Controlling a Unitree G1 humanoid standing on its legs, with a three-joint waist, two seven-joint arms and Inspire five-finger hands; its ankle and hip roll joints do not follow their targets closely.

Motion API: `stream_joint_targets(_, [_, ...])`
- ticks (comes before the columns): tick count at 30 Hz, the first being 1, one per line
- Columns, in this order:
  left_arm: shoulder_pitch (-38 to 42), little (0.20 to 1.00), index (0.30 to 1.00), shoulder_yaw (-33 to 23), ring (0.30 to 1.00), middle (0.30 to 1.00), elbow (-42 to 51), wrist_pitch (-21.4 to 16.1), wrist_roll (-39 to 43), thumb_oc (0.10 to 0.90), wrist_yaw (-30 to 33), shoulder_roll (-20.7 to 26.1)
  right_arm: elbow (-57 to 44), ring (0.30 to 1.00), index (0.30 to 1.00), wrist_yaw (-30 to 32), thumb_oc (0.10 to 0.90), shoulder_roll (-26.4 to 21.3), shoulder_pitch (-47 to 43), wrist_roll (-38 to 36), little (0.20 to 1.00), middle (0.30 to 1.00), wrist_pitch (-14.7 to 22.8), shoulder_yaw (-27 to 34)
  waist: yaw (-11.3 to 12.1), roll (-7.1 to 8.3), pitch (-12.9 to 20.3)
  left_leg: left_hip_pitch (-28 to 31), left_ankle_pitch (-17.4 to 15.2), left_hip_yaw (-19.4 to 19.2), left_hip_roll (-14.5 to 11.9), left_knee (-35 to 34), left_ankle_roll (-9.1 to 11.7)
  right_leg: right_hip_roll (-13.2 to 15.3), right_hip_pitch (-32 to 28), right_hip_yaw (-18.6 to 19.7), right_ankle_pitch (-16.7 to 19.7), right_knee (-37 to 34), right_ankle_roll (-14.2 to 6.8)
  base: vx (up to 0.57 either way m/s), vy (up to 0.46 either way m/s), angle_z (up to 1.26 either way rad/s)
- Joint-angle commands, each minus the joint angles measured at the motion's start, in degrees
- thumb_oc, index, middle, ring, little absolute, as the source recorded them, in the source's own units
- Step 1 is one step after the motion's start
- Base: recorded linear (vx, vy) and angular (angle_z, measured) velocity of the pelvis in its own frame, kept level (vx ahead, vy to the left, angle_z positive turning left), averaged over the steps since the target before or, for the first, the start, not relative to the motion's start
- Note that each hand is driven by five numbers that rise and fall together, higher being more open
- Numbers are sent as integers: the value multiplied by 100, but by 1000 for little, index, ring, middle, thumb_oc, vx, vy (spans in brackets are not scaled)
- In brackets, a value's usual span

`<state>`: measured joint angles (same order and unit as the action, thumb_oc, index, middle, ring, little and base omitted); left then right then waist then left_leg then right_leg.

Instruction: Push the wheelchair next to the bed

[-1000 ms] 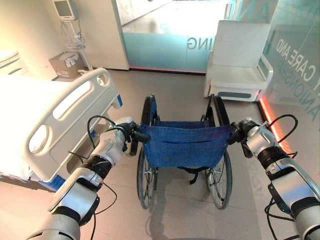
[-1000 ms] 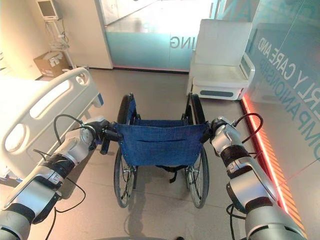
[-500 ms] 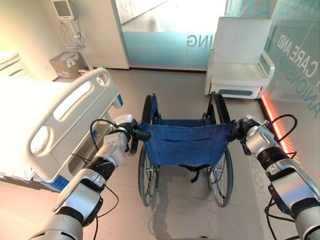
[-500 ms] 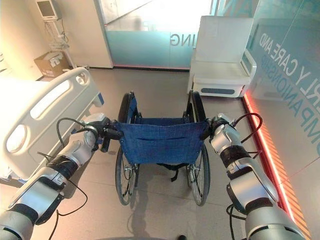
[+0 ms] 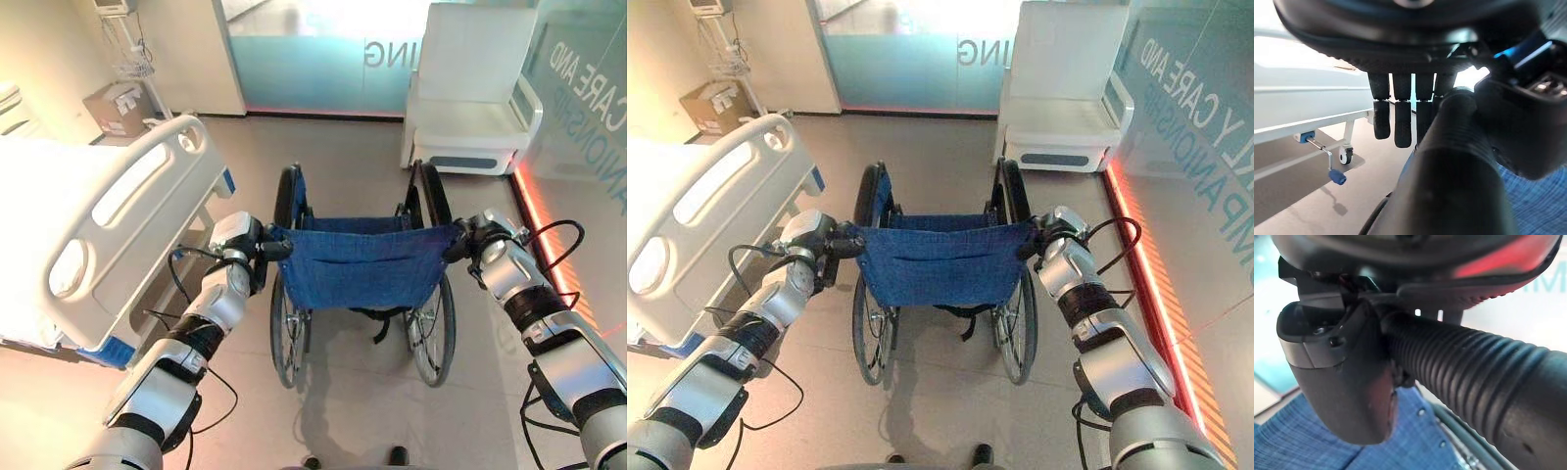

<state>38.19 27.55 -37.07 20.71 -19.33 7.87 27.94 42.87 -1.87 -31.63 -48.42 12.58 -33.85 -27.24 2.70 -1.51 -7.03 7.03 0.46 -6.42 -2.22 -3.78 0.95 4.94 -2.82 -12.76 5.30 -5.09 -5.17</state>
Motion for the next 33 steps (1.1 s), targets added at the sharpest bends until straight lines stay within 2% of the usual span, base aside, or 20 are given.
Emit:
stream_joint_targets(1, [-839,300,300,359,300,300,-436,-477,1048,400,-295,-21,-119,300,300,191,400,-39,581,-5,300,300,847,-628,56,260,-429,-440,-556,63,322,628,-298,143,61,217,-770,870,13,42,108,1])
stream_joint_targets(6, [-1015,300,300,217,300,300,-315,-493,1091,400,-261,-152,-325,300,300,251,400,10,616,97,300,300,654,-536,80,253,-459,-486,-699,73,355,904,-434,269,182,303,-897,1327,-25,48,123,-1])
stream_joint_targets(8, [-919,300,300,275,300,300,-385,-576,1015,400,-313,-87,-179,300,300,272,400,13,531,-2,300,300,758,-508,107,246,-511,-560,-762,83,397,1068,-539,342,302,364,-907,1757,-60,67,140,-5])
stream_joint_targets(11, [-734,300,300,367,300,300,-405,-620,970,400,-400,63,-59,300,300,381,400,-18,528,-152,300,300,910,-450,112,230,-569,-656,-815,93,458,1161,-676,503,625,518,-421,2725,-141,46,124,-8])
stream_joint_targets(12, [-657,300,300,416,300,300,-387,-632,936,400,-447,125,-48,300,300,462,400,-81,571,-255,300,300,992,-422,93,210,-614,-652,-826,116,477,1147,-735,561,862,616,-75,3252,-182,74,145,-10])
stream_joint_targets(13, [-606,300,300,484,300,300,-380,-634,941,400,-454,164,-26,300,300,528,400,-121,613,-335,300,300,1100,-390,51,164,-661,-629,-844,159,481,1141,-770,521,1122,661,101,3756,-220,96,157,-13])
stream_joint_targets(15, [-546,300,300,559,300,300,-388,-639,947,400,-433,193,5,300,300,608,400,-179,694,-433,300,300,1267,-334,-47,91,-781,-569,-873,248,471,1207,-786,521,1690,683,349,4281,-235,164,104,8])
stream_joint_targets(16, [-530,300,300,576,300,300,-350,-605,954,400,-413,188,-19,300,300,587,400,-239,715,-432,300,300,1347,-316,-166,102,-881,-501,-943,338,536,1303,-776,469,2139,691,446,4098,-223,242,40,27])
stream_joint_targets(17, [-524,300,300,567,300,300,-344,-604,956,400,-403,179,-32,300,300,573,400,-254,715,-395,300,300,1392,-310,-204,130,-905,-476,-969,376,585,1326,-766,458,2220,684,479,3876,-218,296,-16,23])
stream_joint_targets(19, [-415,300,300,482,300,300,-368,-639,999,400,-391,191,-98,300,300,488,400,-368,593,-291,300,300,1450,-339,-352,242,-1012,-295,-1139,515,723,1350,-660,583,2375,518,642,2583,-253,361,-126,23])
stream_joint_targets(20, [-322,300,300,454,300,300,-411,-695,1041,400,-384,222,-135,300,300,458,400,-448,491,-278,300,300,1466,-352,-419,290,-1039,-206,-1255,582,749,1348,-619,643,2389,518,675,1932,-279,365,-171,29])
stream_joint_targets(22, [-217,300,300,391,300,300,-548,-863,1108,400,-378,249,-142,300,300,352,400,-580,365,-199,300,300,1559,-331,-498,341,-1020,-114,-1411,683,744,1352,-563,701,2318,632,653,1107,-307,382,-211,23])
stream_joint_targets(24, [-171,300,300,338,300,300,-514,-936,1131,400,-398,268,-266,300,300,196,400,-748,261,-128,300,300,1470,-333,-547,354,-986,42,-1585,767,629,1369,-469,806,2219,688,789,661,-383,498,-346,39])
stream_joint_targets(25, [-97,300,300,341,300,300,-460,-1011,1089,400,-467,320,-321,300,300,83,400,-893,142,-139,300,300,1392,-365,-575,407,-929,112,-1777,832,502,1450,-415,865,2251,852,796,838,-391,433,-368,46])
stream_joint_targets(26, [-80,300,300,344,300,300,-449,-1021,1091,400,-471,330,-322,300,300,72,400,-917,115,-147,300,300,1386,-373,-579,413,-918,114,-1803,845,477,1461,-409,870,2253,870,778,857,-393,482,-497,51])
stream_joint_targets(27, [-50,300,300,322,300,300,-436,-1044,1118,400,-475,364,-230,300,300,-30,400,-998,-34,-181,300,300,1485,-413,-562,444,-850,154,-1828,876,289,1465,-317,886,2273,892,697,1025,-437,319,-354,45])
stream_joint_targets(28, [-52,300,300,316,300,300,-433,-1045,1160,400,-456,374,-218,300,300,-50,400,-1014,-66,-202,300,300,1510,-434,-554,443,-840,159,-1827,876,237,1459,-289,884,2288,886,674,1098,-448,524,-572,48])
stream_joint_targets(29, [-90,300,300,319,300,300,-351,-980,1265,400,-403,459,-359,300,300,-91,400,-992,-177,-265,300,300,1406,-515,-535,442,-825,264,-1735,839,-112,1504,-112,856,2542,814,493,1740,-483,433,-450,27])
stream_joint_targets(32, [-141,300,300,286,300,300,-312,-930,1340,400,-392,548,-419,300,300,-123,400,-1019,-201,-366,300,300,1440,-559,-543,445,-799,399,-1503,626,-500,1399,56,826,2552,550,320,1915,-383,362,-341,28])
stream_joint_targets(33, [-186,300,300,263,300,300,-308,-943,1329,400,-384,562,-429,300,300,-147,400,-1049,-186,-364,300,300,1480,-548,-552,418,-772,422,-1232,566,-665,1345,140,765,2472,470,241,1884,-305,498,-441,23])
